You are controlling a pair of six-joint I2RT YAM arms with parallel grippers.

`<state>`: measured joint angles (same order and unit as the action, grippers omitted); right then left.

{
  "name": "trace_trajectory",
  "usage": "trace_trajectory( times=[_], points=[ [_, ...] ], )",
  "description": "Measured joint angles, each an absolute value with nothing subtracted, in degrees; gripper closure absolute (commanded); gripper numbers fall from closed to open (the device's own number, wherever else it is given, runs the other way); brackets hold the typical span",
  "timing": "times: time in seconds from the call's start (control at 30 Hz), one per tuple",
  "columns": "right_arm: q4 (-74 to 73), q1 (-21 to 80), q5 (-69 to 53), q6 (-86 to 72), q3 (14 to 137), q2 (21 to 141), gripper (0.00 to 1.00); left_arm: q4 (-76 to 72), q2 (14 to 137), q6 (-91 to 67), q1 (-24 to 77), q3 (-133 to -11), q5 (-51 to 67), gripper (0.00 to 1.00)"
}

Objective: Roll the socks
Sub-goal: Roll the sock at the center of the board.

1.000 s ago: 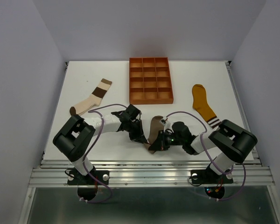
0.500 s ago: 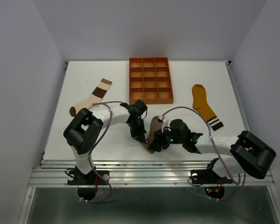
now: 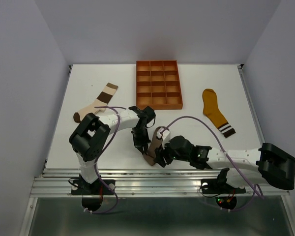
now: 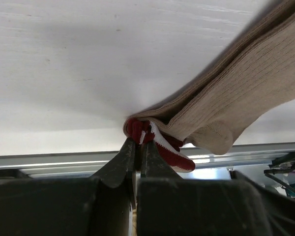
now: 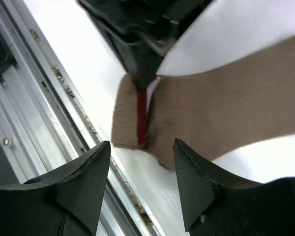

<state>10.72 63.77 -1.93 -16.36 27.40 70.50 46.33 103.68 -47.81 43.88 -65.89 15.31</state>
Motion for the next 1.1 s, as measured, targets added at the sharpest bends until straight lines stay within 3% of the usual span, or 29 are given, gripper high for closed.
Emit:
trace_trajectory(
  times=[0.57, 1.1],
  points=[
    [9.08, 76.82, 11.00, -8.21, 36.10, 82.46, 0.42, 48.82, 105.08, -47.40, 43.88, -66.59, 16.01, 1.00],
    [8.19, 78.56, 16.58, -6.68, 38.92, 88.20, 0.46, 50.02, 106.00, -47.18, 43.90, -67.64, 16.01, 1.00]
  ],
)
